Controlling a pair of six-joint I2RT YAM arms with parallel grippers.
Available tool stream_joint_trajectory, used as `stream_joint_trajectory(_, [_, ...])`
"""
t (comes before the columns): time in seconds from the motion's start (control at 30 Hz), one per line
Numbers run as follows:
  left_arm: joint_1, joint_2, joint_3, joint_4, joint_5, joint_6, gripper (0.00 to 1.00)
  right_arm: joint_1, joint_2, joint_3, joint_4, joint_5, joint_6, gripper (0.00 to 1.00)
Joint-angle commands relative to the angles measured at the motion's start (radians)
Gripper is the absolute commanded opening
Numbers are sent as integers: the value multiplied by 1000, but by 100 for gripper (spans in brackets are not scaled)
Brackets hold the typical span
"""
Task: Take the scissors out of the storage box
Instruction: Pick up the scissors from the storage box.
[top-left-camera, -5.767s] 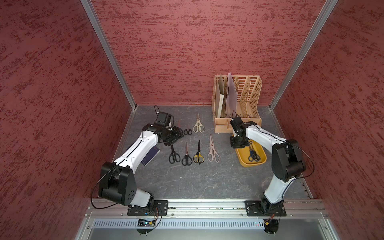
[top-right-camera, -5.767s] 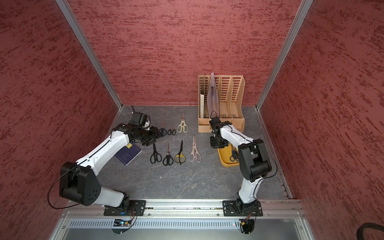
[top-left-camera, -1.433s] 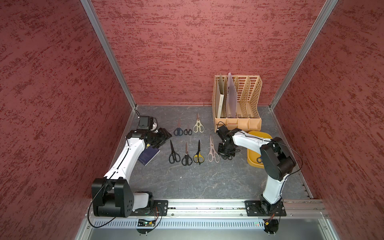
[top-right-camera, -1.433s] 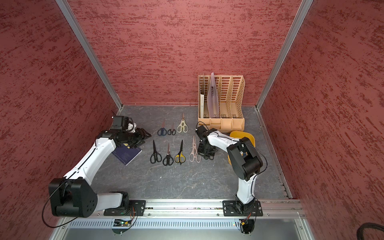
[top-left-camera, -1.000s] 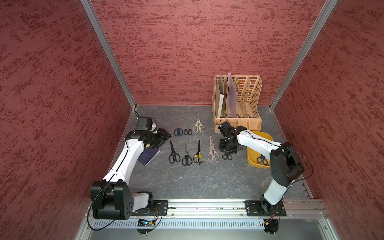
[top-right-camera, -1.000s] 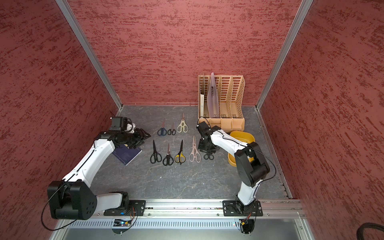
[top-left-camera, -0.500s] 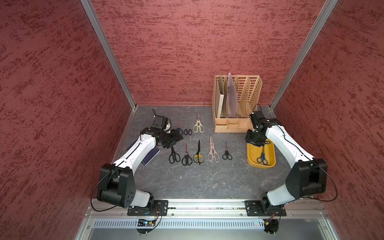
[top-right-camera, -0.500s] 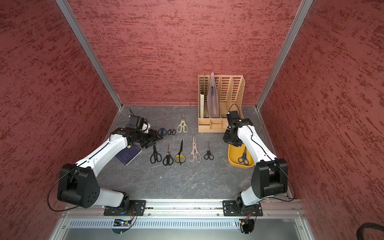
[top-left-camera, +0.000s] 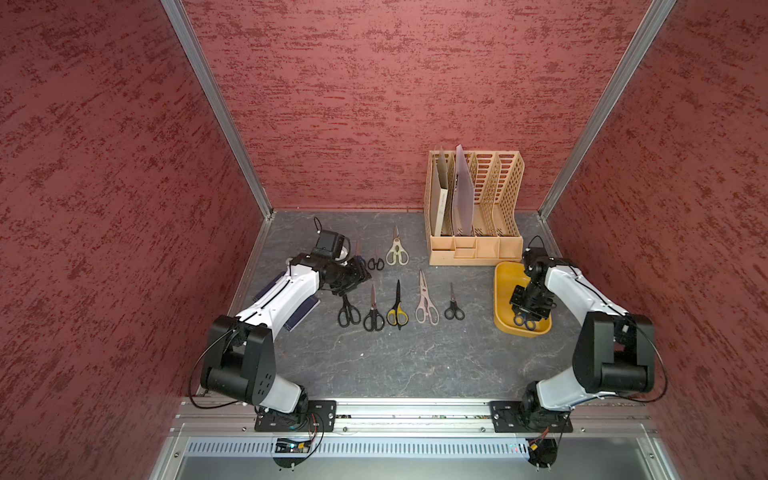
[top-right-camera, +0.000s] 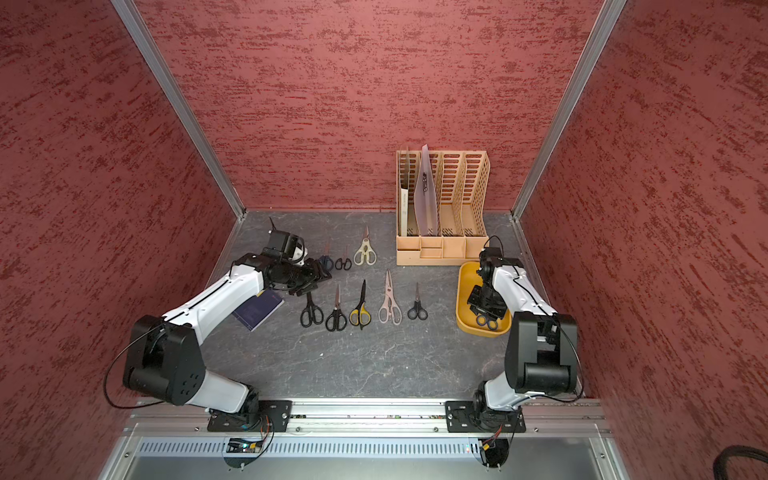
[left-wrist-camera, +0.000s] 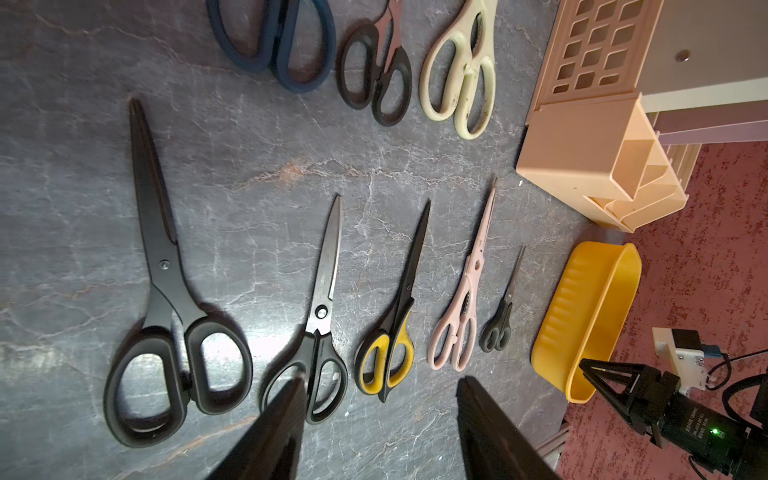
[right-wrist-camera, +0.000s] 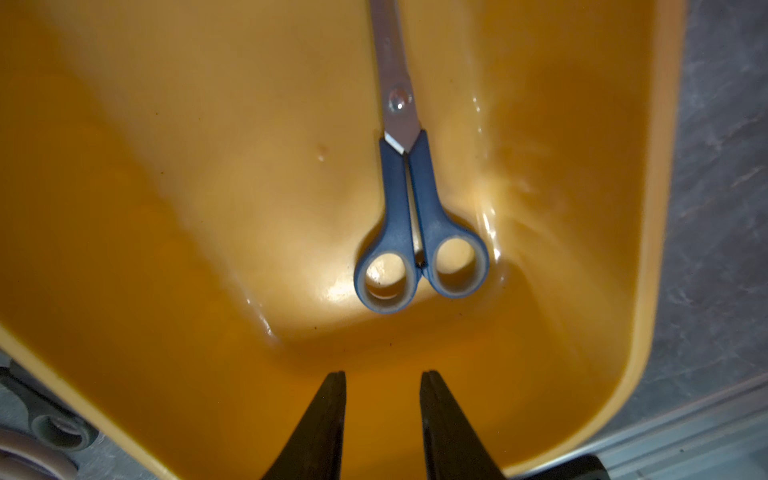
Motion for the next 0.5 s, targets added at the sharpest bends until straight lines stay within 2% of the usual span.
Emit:
stream_joint_trajectory(0.0, [-8,17,35,-6,-21,-2,62,-16,27,-30,106,-33,-13,32])
stream_joint_trajectory(0.37, [-10,56,85,-57,-48,11,62,-30,164,-6,216,-8,-21,31])
stream_joint_trajectory(0.47, [-10,61,91,-62,-50,9,62,-33,191,-8,235,-39,-14,30])
